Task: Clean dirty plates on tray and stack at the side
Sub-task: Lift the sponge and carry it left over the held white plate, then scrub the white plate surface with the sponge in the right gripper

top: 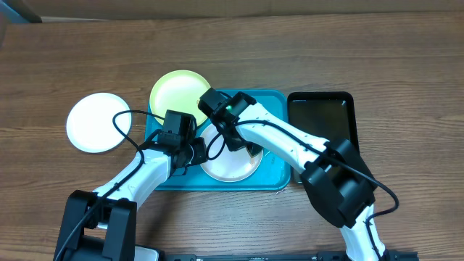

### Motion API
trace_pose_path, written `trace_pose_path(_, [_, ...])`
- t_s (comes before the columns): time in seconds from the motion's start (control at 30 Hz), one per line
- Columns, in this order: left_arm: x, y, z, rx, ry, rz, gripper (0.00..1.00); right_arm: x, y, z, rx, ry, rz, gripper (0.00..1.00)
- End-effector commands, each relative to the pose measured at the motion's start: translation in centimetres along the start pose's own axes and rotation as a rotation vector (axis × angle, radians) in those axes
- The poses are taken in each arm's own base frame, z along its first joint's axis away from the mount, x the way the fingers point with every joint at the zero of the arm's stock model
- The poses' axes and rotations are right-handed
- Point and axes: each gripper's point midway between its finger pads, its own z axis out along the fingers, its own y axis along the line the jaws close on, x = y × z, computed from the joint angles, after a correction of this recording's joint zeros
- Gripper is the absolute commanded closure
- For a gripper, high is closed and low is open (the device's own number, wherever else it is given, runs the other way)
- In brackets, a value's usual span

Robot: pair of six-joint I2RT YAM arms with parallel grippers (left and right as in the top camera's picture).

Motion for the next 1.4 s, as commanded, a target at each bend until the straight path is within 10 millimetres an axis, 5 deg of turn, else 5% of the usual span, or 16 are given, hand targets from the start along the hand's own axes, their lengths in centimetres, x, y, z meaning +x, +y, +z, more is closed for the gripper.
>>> trace_pose_path(0.0, [0.2,-0.3,0.3,0.008,0.018,0.012,0.92,-0.5,-0.6,0.9,0.04,-0.003,0.015,0.92])
trace_pose_path(0.6, [0.2,-0.3,0.3,0.008,0.018,0.013,0.9,0.6,-1.7,2.8,0.056,0.032,0.02,0.81])
trace_pose_path(0.9, [0.2,-0.3,0.3,0.008,0.017,0.012,0.89,-0.2,-2.6,0.3,0.057,0.048,0.026,0.73])
trace_pose_path(1.0, [0.2,-0.3,0.3,0.008,0.018,0.013,0.88,-0.3,-2.5,0.0,0.052,0.046,0.027,0.52])
trace_pose_path(1.37, [0.2,-0.3,0.3,0.007,0.018,0.013,0.87,1.6,-0.8,-0.1,-0.051,0.14,0.059,0.5])
